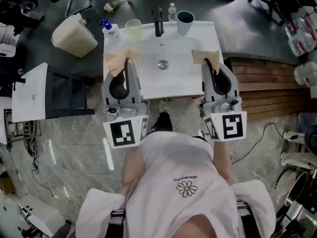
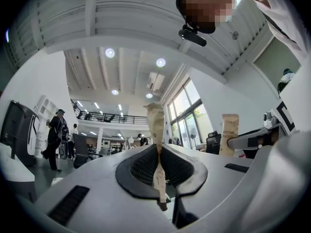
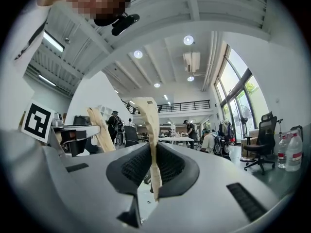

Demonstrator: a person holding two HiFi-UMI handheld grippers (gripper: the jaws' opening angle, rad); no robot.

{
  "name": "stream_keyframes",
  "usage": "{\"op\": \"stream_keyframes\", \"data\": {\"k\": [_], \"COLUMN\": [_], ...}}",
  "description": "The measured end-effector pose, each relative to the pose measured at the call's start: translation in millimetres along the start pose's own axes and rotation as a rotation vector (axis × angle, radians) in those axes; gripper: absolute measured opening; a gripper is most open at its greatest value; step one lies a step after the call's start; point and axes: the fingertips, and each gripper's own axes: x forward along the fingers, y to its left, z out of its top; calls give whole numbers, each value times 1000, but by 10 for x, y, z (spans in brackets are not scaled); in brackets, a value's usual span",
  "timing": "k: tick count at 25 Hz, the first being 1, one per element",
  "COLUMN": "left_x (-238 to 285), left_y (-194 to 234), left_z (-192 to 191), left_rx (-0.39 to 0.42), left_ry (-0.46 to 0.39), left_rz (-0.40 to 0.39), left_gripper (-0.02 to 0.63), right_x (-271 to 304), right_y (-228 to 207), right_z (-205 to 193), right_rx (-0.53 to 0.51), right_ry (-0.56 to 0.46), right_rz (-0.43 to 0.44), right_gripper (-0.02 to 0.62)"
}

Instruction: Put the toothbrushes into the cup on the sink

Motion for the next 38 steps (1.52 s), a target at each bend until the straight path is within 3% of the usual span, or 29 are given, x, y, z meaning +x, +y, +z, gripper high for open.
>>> {"op": "stream_keyframes", "data": {"k": [6, 16, 23, 29, 38], "left_x": [614, 1363, 1493, 1460, 1523], "left_y": [323, 640, 507, 673, 681], "left_z": [-173, -627, -683, -660, -607], "left_rx": [-28, -119, -136, -61, -50], "left_ry": [-12, 47, 83, 103, 87], "left_rz": [-19, -46, -26, -4, 50], "left_gripper": [29, 29, 29, 29, 29], "right_x": [675, 1356, 1475, 1639, 1653], "right_y": [-16, -315, -592, -544, -688], "right_z": [-22, -286, -322, -300, -285], "right_rx": [-87, 16, 34, -45, 25], "right_ry": [13, 85, 108, 86, 66], "right_rz": [9, -78, -63, -52, -25], "right_gripper": [31, 31, 31, 31, 31]}}
